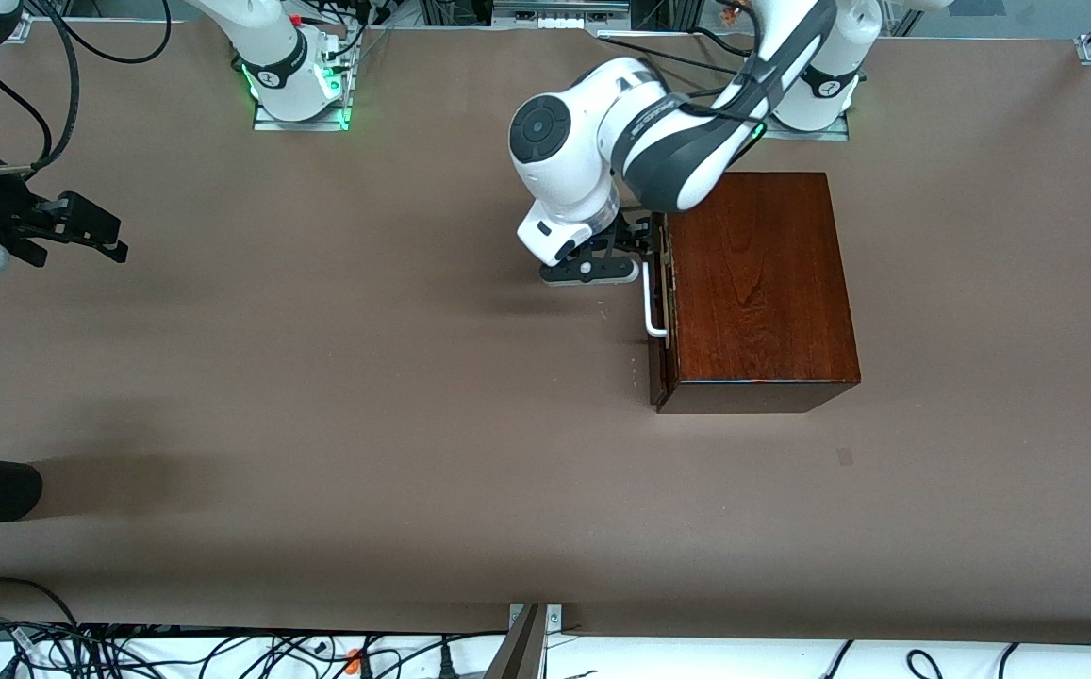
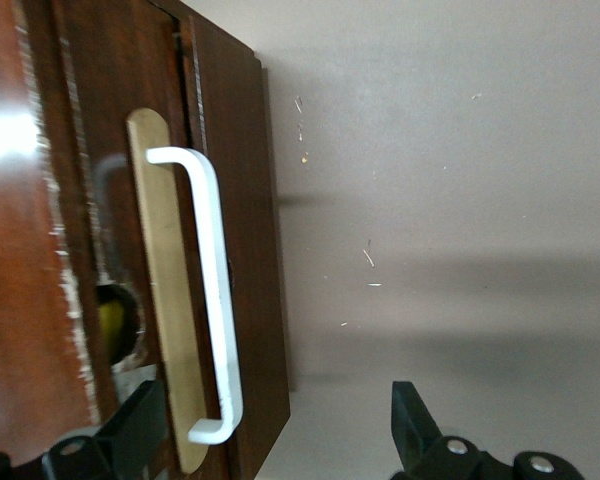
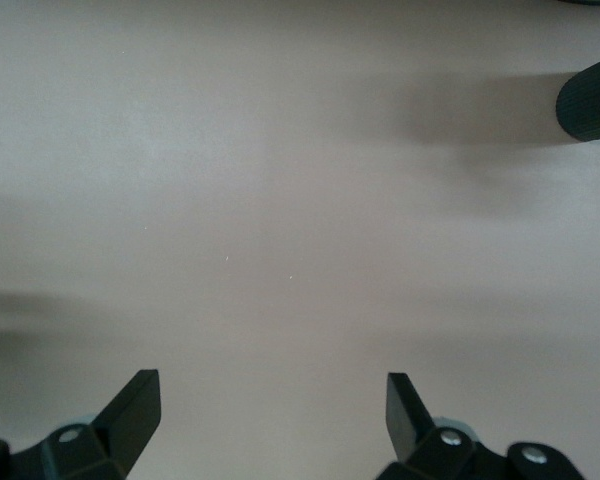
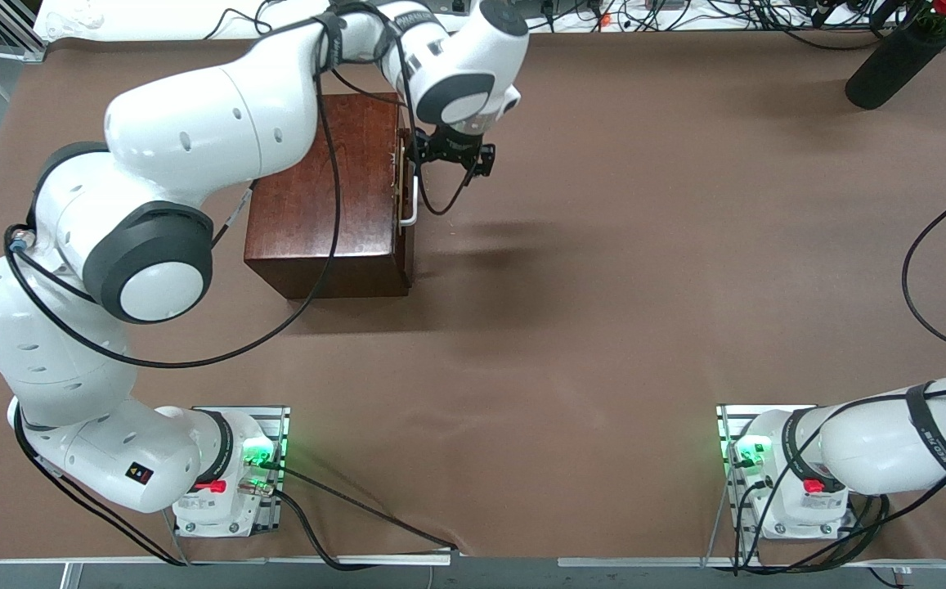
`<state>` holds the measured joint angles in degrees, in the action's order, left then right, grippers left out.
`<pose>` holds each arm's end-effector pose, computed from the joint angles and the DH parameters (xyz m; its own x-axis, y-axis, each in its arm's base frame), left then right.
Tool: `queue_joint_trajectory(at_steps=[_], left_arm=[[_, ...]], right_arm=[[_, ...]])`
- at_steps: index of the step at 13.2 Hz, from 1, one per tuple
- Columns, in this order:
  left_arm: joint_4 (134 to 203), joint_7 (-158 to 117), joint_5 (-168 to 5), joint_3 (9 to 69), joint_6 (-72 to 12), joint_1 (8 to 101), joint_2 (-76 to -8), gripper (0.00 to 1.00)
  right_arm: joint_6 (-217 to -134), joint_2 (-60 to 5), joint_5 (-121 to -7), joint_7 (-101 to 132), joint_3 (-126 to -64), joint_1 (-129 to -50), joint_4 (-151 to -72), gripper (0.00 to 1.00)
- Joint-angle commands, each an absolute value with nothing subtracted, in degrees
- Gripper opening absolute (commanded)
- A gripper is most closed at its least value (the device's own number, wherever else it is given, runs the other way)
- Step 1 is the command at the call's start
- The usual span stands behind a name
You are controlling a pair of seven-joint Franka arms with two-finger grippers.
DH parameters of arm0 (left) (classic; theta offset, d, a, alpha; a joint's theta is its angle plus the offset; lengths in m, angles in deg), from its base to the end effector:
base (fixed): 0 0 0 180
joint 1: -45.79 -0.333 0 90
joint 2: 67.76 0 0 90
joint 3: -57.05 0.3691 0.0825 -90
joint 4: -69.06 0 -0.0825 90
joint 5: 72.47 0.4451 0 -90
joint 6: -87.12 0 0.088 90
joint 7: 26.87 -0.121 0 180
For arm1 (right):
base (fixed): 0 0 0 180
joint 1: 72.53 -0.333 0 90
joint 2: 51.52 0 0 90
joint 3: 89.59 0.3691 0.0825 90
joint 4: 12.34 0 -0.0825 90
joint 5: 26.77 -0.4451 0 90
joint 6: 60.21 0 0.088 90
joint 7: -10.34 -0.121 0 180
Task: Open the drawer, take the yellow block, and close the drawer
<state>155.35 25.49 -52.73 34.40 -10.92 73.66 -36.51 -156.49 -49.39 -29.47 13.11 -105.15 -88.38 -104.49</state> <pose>0.5301 -0.5176 0.3533 0.9953 -0.0314 -0.0911 -0.0574 -0.9525 -0.2991 0.6379 0.0115 0.6309 0.9981 0.0487 0.0379 0.0501 -0.9981 -0.0352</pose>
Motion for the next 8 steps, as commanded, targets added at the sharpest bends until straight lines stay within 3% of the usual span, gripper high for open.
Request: queue_joint_trajectory(at_steps=[1, 8], left_arm=[[159.0, 26.3, -49.8, 34.9, -13.9, 73.7, -36.9, 1.00], [160.3, 26.3, -49.5, 35.4, -16.3, 73.5, -34.7, 1.00]], right_arm=[[-155.9, -49.3, -29.3, 13.2, -105.1, -88.4, -103.7, 1.00], [-155.9, -49.3, -29.3, 13.2, -105.1, -88.4, -103.7, 1.00]])
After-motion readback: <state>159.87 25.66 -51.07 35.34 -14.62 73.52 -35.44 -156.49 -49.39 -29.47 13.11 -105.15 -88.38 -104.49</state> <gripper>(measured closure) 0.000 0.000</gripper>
